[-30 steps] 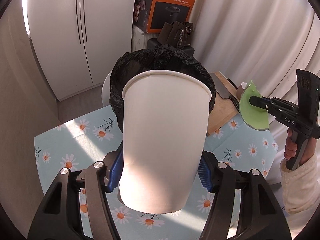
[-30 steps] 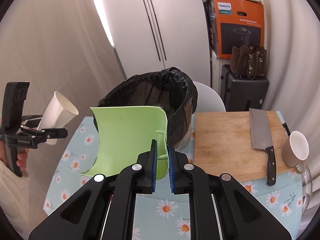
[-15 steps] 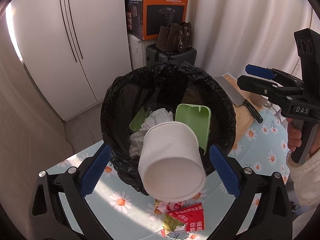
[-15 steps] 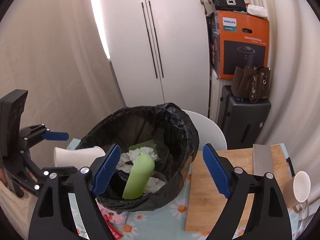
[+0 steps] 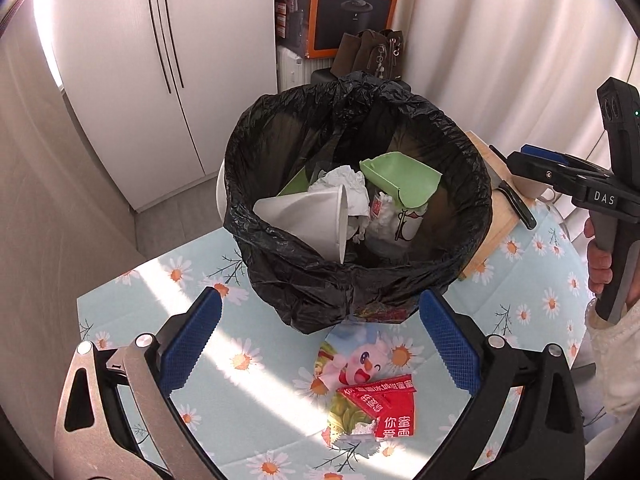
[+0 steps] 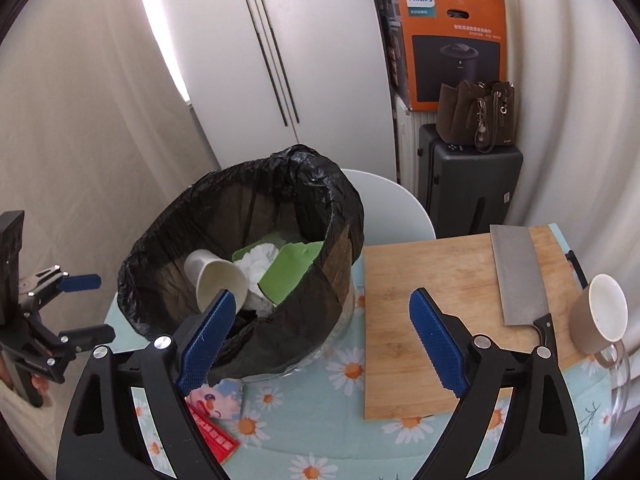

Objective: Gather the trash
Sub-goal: 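Withdraw both tools and lower them toward the red wrapper and cartoon pouch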

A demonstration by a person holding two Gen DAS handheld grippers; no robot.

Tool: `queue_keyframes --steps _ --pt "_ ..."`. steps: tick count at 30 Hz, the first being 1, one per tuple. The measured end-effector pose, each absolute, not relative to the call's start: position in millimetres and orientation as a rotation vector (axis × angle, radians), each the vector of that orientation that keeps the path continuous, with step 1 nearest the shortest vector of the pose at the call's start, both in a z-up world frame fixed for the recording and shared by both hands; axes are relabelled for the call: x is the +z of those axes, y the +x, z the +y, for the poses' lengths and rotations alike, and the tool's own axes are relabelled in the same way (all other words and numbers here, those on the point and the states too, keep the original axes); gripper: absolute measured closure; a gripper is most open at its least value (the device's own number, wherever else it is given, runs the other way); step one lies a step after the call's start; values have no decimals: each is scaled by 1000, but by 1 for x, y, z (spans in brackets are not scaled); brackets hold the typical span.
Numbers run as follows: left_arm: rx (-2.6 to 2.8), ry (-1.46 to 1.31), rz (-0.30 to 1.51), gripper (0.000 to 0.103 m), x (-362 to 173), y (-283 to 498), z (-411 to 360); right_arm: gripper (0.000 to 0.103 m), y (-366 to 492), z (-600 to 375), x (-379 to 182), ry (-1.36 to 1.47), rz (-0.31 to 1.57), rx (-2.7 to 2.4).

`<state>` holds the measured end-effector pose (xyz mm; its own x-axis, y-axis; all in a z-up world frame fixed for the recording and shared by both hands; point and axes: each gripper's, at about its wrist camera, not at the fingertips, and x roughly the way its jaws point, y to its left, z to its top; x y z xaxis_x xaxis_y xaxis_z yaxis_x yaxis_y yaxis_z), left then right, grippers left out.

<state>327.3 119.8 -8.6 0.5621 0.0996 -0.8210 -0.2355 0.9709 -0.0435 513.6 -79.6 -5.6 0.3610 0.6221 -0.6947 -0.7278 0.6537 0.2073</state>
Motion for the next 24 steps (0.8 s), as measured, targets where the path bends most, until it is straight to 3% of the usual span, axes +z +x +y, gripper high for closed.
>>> queue_keyframes --steps 24 --pt "102 -236 926 6 -41 250 77 19 417 -129 -16 -259 854 811"
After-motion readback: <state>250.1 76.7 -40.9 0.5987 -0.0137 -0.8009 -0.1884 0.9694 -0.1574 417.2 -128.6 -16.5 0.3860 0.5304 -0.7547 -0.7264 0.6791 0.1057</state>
